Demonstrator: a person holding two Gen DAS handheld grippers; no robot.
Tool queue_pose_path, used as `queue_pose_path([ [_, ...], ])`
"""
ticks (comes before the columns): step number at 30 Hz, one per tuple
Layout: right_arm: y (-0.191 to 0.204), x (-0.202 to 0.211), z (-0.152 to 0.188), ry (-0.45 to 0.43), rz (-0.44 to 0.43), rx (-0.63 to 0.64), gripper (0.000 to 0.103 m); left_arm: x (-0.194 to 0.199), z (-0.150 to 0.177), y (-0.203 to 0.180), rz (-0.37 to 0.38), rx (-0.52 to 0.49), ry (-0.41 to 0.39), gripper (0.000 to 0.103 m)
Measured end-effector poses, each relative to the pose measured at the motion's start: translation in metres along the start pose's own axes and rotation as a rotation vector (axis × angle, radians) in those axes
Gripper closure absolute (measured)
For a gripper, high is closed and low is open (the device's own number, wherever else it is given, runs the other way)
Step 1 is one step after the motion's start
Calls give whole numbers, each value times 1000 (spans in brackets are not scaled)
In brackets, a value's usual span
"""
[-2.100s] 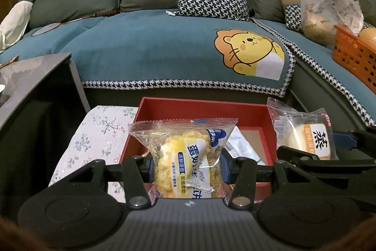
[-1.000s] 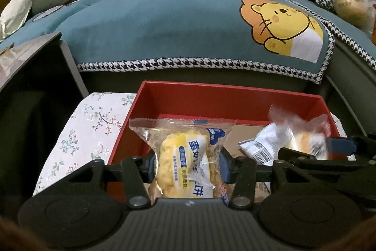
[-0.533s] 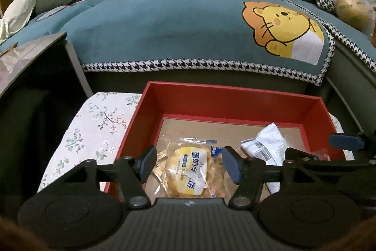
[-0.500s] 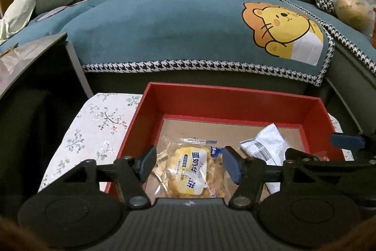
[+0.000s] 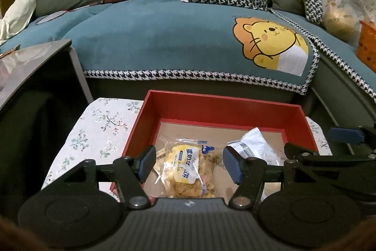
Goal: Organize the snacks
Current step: 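Withdraw both open tools from the box toward the loose snacks beside it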
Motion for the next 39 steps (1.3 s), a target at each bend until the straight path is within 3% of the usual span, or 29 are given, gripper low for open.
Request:
queue_pose_path([
  [30, 18, 50, 33, 2, 26, 96, 25, 45, 33, 4, 34, -30, 7, 0],
  [39, 26, 61, 59, 43, -14, 90, 24, 56, 70, 20, 28, -65, 70, 0],
])
Point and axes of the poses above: each gripper's, at about its wrist camera, not at the fingertips, and x roughly against the way its jaws point, y to its left, z to its underside, the point moved 10 cm from there along -x, roughly the way its jaws point, and after that the axes turned 7 degrees about -x, right-handed, at the moved point
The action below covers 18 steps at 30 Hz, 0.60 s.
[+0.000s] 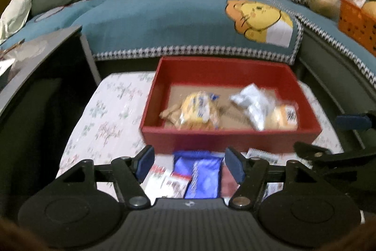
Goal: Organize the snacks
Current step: 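Withdraw both open tools from the box toward the loose snacks beside it, then grasp the white-red spicy strip packet with the left tool while the right tool grasps the red Trolli bag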
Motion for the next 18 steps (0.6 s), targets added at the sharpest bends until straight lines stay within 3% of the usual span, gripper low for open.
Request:
queue_pose_path([
  [10, 21, 12, 36, 62, -49, 17, 24, -4, 54, 34, 7, 52, 118, 0],
  [18, 26, 17, 45, 84, -90, -3, 23, -38, 70, 31, 78, 71, 222, 0],
])
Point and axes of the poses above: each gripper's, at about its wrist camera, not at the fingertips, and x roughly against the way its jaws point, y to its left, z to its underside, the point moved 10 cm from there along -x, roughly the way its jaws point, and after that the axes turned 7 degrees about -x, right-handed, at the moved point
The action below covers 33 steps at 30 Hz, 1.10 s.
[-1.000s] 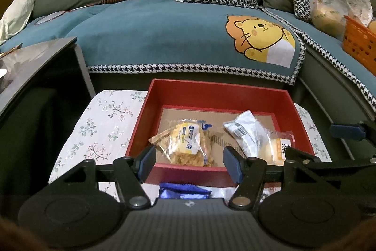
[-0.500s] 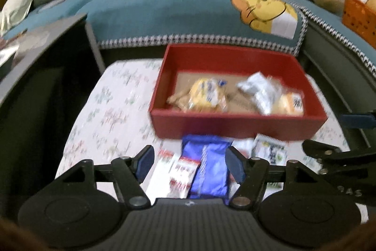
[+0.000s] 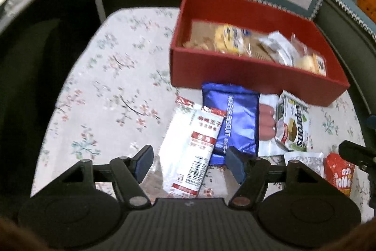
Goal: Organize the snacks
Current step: 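Grasp the white-red spicy strip packet with the left tool while the right tool grasps the red Trolli bag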
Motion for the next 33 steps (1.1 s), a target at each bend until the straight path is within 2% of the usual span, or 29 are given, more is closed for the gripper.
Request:
queue_pose_path([
  [9, -13, -4, 6, 25, -2, -30, 23, -32, 5, 0, -16, -10, 61, 0],
  [10, -15, -4, 7, 26, -3, -33, 23, -31, 7, -1, 1, -1, 64, 6],
  [12, -20, -3, 8, 26, 1, -42, 23, -28, 9, -5, 25, -3, 72, 9],
  [16, -31, 1, 13, 30, 13, -65, 23, -22, 18, -12, 20, -33, 79, 23],
  [22, -53, 7, 35, 55, 40, -123, 23, -14, 27, -19, 44, -33, 81, 34],
  [24, -60, 7, 45, 69, 43, -149, 23, -11, 27, -20, 37, -42, 76, 34],
  [26, -63, 3, 55, 96, 41, -171, 23, -11, 27, -21, 36, -45, 81, 34],
  [29, -61, -7, 70, 151, 30, -199, 22, -12, 27, -21, 49, -8, 88, 23],
  [31, -59, -16, 76, 180, 20, -241, 21, -12, 26, -21, 53, 8, 83, 6],
  [33, -54, -23, 78, 201, -11, -280, 21, -11, 24, -20, 52, 13, 71, 0],
])
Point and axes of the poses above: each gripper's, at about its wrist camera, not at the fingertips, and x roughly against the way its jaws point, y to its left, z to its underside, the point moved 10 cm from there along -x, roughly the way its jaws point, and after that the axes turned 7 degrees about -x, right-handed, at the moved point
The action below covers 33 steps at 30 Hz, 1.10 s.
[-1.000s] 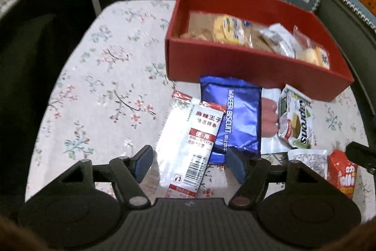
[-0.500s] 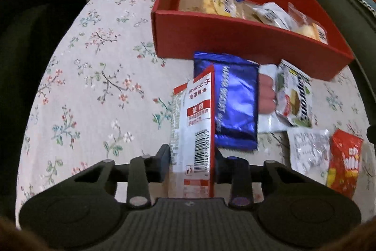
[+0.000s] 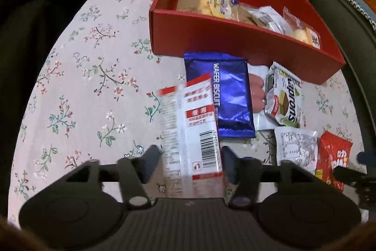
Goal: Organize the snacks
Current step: 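Grasp the white-red spicy strip packet with the left tool while the right tool grasps the red Trolli bag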
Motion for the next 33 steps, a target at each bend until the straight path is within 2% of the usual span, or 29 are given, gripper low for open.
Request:
queue_pose_path([
  [3, 6, -14, 3, 32, -7, -31, 18, 0, -1, 6, -13, 14, -2, 0],
  [6, 13, -30, 12, 69, 20, 6, 18, -7, 3, 13, -22, 42, 23, 0],
  [8, 20, -29, 14, 44, 60, 81, 22, -11, 3, 14, -23, 51, 20, 0],
  [10, 25, -27, 15, 43, 45, 106, 33, -12, 1, 13, -35, 54, 15, 0],
  [13, 25, -24, 16, 44, 48, 130, 40, -10, 1, 13, -64, 52, 8, 0],
  [20, 29, -17, 18, 35, 55, 206, 43, 6, 6, -1, -34, 12, -14, 15],
  [21, 29, -15, 18, 31, 53, 208, 44, 10, 6, -4, -29, 0, -27, 26],
  [27, 22, -4, 18, 6, 30, 207, 44, 12, 14, -8, -51, -14, -17, 24],
  [29, 20, -4, 19, 11, 28, 208, 44, 11, 12, -10, -73, -31, -26, 13],
  [30, 20, -5, 19, 12, 26, 208, 44, 10, 11, -11, -77, -31, -25, 3],
  [31, 20, -5, 20, 12, 24, 209, 44, 8, 10, -10, -84, -27, -23, 0],
  [33, 21, -5, 18, 12, 16, 208, 44, 3, 11, -5, -116, -12, -12, 0],
])
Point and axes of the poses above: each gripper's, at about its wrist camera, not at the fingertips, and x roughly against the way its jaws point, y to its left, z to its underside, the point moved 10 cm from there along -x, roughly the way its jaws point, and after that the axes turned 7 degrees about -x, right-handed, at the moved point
